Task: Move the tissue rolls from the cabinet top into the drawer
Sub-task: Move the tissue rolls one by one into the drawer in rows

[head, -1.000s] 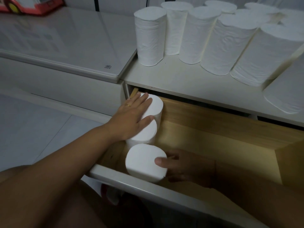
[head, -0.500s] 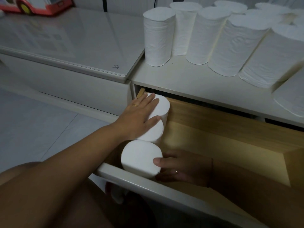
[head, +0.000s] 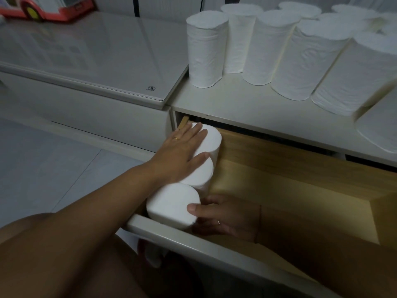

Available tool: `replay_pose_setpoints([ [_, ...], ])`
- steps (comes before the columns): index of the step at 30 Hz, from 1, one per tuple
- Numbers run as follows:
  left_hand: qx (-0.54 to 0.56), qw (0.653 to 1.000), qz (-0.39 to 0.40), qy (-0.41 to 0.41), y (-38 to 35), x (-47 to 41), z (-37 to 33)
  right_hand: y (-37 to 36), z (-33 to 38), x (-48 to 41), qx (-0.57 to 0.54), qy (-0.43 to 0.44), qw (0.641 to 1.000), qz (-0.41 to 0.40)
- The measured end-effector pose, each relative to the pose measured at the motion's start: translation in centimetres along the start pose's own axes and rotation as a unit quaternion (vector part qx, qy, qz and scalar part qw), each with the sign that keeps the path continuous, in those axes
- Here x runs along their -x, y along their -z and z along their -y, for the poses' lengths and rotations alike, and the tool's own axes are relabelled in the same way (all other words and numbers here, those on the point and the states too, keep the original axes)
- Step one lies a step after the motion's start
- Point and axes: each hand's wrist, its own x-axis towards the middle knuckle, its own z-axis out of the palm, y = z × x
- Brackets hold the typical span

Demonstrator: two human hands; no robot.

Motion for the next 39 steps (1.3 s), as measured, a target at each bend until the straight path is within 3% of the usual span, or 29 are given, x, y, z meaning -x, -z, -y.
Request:
replay_pose_setpoints([
  [6,0.001,1.0,-0.001,-0.003,-0.2,0.0,0.1,0.2,-0.1,0.2,0.002,0.003,1.0,0.008],
  [9,0.004,1.0,-0.008,-0.006,-0.4,0.0,0.3,0.6,0.9,1.4,0.123,0.052,0.991,-0.031],
  [11,0.003,1.0,-0.015,-0.008,-0.6,0.0,0.4,1.1,2.7,2.8,0.276,0.137,0.944,-0.119],
  [13,0.001,1.0,-0.027,-0.009,-0.6,-0.1,0.3,2.2,4.9,4.3,0.335,0.225,0.894,-0.194],
  [16,-0.011,0.999,-0.036,-0.006,-0.6,-0.3,0.0,4.3,8.6,6.1,0.336,0.282,0.842,-0.313],
  [21,-0.028,0.999,-0.025,-0.003,-0.5,-0.3,-0.4,5.2,14.5,4.8,0.319,0.406,0.771,-0.373],
  [25,-0.024,0.999,-0.034,-0.003,-0.5,-0.3,-0.1,5.3,18.8,1.3,0.293,0.443,0.754,-0.386],
  [34,-0.01,0.999,-0.043,-0.006,-1.2,-0.6,0.6,4.5,25.6,-3.8,0.338,0.486,0.674,-0.442],
  [39,-0.01,0.999,-0.043,-0.004,-1.3,-0.7,0.6,4.8,26.9,-5.6,0.348,0.463,0.678,-0.453],
])
